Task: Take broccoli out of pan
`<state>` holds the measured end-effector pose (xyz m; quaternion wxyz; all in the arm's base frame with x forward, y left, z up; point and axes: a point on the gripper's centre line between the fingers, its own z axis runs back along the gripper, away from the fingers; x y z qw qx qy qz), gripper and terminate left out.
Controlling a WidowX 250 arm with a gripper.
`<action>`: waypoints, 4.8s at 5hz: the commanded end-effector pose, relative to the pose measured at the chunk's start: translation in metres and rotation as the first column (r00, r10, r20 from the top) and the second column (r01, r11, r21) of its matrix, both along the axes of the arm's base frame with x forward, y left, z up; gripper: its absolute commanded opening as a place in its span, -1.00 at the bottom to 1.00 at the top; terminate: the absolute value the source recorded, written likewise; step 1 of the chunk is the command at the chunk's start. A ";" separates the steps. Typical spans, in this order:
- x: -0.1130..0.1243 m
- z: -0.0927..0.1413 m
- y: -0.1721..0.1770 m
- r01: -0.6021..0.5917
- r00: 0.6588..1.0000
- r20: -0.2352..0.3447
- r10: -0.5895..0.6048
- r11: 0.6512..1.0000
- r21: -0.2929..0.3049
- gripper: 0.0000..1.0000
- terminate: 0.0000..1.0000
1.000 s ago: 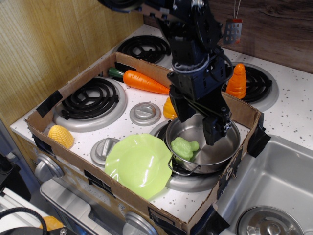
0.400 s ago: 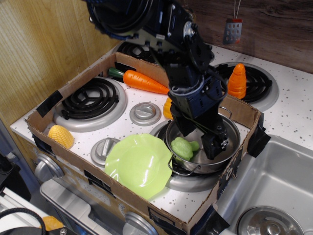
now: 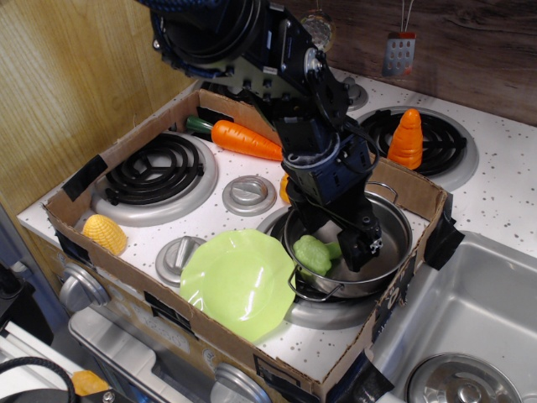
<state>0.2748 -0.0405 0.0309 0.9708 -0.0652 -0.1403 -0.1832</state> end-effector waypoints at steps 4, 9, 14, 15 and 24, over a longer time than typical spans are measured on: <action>-0.007 -0.008 -0.006 0.021 1.000 0.013 -0.020 1.000 -0.023 -1.00 -1.00; 0.008 0.085 0.068 0.205 0.978 -0.004 -0.208 0.962 0.181 -1.00 -1.00; 0.040 0.036 0.157 0.453 0.830 0.165 -0.532 0.817 0.355 -1.00 -1.00; 0.052 0.026 0.150 0.465 0.814 0.194 -0.547 0.815 0.345 -1.00 -1.00; 0.057 0.093 0.109 0.449 0.823 0.143 -0.549 0.784 0.429 1.00 1.00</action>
